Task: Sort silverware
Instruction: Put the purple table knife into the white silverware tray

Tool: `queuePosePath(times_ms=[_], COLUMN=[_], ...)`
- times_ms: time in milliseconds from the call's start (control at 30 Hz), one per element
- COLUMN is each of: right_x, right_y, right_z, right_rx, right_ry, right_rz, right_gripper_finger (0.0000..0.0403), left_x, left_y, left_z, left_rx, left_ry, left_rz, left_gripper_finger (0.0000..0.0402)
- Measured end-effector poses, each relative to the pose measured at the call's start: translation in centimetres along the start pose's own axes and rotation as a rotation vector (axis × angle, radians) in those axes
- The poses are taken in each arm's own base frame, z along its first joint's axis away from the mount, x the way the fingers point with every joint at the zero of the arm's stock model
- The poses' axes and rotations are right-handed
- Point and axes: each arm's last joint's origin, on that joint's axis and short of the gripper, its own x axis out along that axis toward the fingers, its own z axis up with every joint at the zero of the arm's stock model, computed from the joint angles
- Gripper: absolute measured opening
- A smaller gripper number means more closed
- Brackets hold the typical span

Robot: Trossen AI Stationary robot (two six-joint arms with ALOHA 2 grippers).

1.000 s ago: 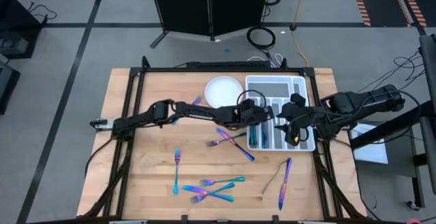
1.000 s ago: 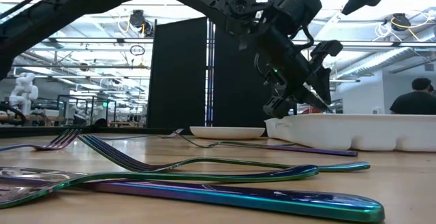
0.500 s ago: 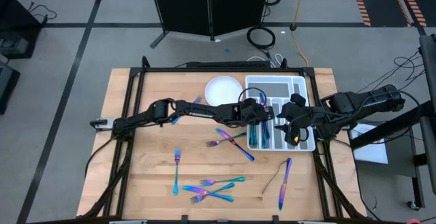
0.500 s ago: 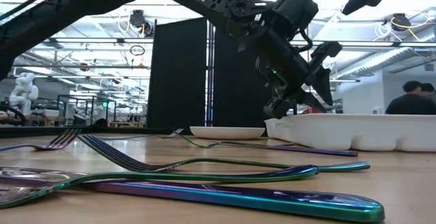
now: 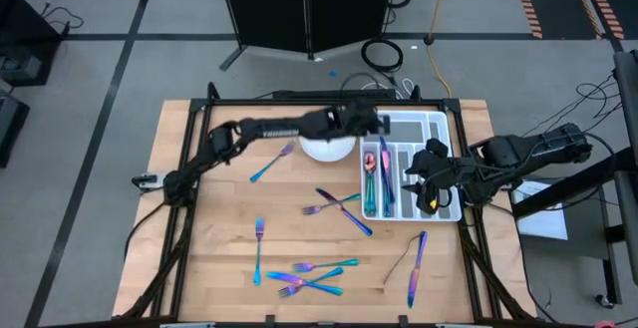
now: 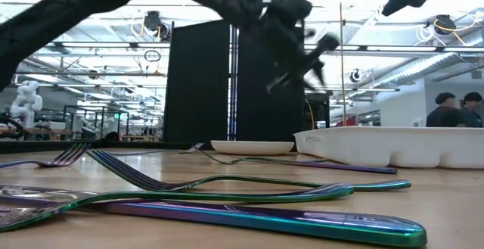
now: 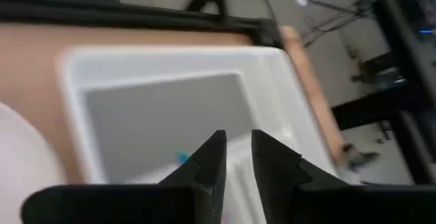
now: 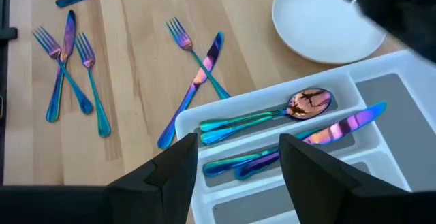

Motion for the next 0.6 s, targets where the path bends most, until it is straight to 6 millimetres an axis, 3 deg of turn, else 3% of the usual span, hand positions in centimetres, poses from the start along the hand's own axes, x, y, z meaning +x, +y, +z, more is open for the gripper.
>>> queuePosePath(times_ms=[100, 233, 600], right_x=[0.0, 0.0, 0.1], right_y=[0.0, -0.1, -0.1], right_z=[0.0, 0.1, 0.9], right_rx=[0.026, 0.045, 0.095], right_ry=[-0.002, -0.016, -0.098], right_rz=[-0.002, -0.021, -0.031], right_gripper_finger=[0.0196, 0.0196, 0.0196], left_x=[1.1, 1.9, 4.1], left_y=[2.2, 3.2, 3.5], left_z=[1.8, 2.5, -1.5], left_rx=[0.031, 0.072, 0.123], left_ry=[0.033, 0.049, 0.068], left_rz=[0.029, 0.019, 0.046], left_gripper_finger=[0.0052, 0.0011, 0.0001])
